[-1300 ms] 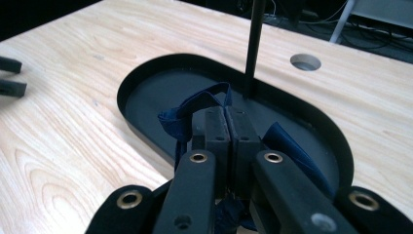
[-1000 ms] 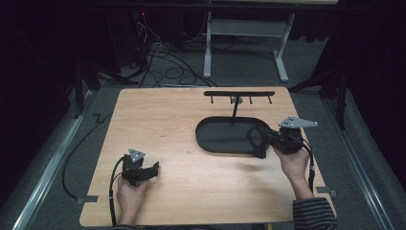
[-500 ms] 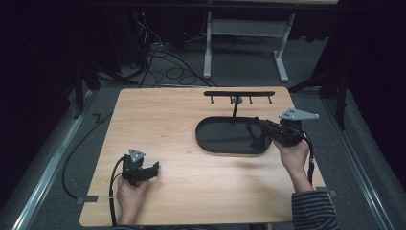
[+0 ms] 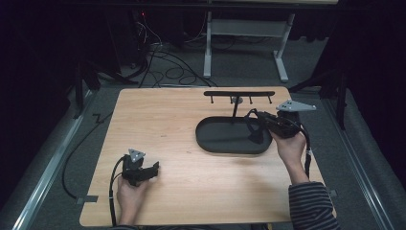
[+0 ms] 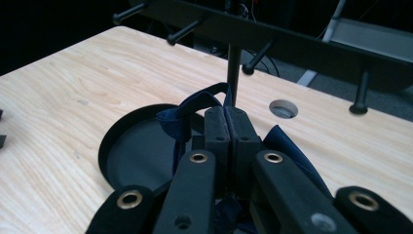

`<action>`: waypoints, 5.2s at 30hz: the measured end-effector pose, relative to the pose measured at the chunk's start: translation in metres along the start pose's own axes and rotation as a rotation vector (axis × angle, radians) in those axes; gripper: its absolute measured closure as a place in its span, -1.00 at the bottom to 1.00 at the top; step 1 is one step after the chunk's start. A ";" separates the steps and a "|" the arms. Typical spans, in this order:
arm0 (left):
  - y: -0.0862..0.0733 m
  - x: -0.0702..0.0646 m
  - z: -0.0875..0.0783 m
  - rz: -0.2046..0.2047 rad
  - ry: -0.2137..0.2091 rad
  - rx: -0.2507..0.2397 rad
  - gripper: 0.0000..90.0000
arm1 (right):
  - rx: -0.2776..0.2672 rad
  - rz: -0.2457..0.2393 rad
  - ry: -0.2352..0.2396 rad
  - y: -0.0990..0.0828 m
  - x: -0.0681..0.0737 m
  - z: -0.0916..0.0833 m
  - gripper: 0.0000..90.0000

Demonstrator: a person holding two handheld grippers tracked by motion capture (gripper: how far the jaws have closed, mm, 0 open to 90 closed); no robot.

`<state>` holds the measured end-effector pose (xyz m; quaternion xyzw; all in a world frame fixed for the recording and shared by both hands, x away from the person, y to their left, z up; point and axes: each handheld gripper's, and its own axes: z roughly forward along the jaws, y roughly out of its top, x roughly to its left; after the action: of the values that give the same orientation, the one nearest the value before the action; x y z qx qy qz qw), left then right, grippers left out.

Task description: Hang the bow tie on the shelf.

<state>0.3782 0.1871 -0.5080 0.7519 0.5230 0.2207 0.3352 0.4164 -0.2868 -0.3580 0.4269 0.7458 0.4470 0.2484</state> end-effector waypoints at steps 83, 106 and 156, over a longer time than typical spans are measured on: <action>0.000 0.000 0.000 0.000 0.001 0.000 -0.52 | 0.009 0.131 -0.036 0.013 -0.028 0.010 0.36; 0.000 0.000 0.000 0.001 0.002 0.000 -0.52 | -0.012 0.182 -0.028 -0.012 -0.037 -0.016 0.28; 0.000 0.000 0.000 0.001 0.003 0.000 -0.52 | -0.077 0.231 -0.027 -0.057 -0.029 -0.069 0.25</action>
<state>0.3782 0.1869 -0.5080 0.7520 0.5230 0.2220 0.3342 0.3559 -0.3569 -0.3756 0.5062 0.6703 0.4953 0.2214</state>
